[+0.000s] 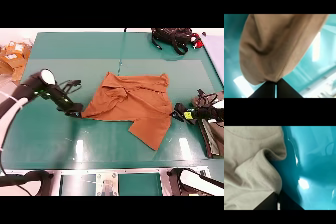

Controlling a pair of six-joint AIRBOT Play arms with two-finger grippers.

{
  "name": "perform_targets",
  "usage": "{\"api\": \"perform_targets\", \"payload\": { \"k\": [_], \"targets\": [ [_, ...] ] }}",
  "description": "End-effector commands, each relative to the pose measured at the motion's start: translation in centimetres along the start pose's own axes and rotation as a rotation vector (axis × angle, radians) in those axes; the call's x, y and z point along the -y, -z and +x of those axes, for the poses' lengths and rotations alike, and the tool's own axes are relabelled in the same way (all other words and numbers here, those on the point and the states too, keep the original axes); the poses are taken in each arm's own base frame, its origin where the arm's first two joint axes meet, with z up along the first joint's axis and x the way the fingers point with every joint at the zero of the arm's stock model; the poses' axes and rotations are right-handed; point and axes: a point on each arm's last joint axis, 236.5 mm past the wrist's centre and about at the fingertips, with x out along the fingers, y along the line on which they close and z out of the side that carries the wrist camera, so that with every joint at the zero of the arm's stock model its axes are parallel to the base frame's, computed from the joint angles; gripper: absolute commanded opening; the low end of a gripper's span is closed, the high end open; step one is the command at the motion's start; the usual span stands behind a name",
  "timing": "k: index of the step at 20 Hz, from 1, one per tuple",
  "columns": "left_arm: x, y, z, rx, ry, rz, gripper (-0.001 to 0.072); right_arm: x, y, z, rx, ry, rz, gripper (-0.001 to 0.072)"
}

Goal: Fold the shirts.

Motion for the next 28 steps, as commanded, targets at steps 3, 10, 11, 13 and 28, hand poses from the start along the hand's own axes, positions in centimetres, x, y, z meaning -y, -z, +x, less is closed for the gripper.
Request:
{"api": "perform_targets", "payload": {
  "k": [3, 10, 11, 13, 28],
  "targets": [
    [-2.3, -1.6, -4.4, 0.147, 0.119, -0.099, 0.002, 2.9, 1.6, -0.4, -0.066, 0.118, 0.014, 0.0016],
    [-6.8, -0.6, -2.7, 0.196, 0.135, -0.229, 0.0069, 2.6, 2.2, -0.4, -0.093, 0.108, 0.017, 0.0016],
    [-6.8, -0.2, -2.2, 0.187, 0.138, -0.227, 0.0352, 2.5, 2.4, -0.4, -0.099, 0.104, 0.017, 0.0016],
    [-7.5, -0.2, -2.4, 0.191, 0.119, -0.23, 0.0718, 2.4, 2.7, -0.4, -0.111, 0.102, 0.012, 0.0016],
    [-4.9, -3.5, 2.3, 0.191, 0.016, -0.027, 0.0717, 2.4, 2.6, -0.4, -0.109, 0.102, 0.013, 0.0016]
  ]
}}
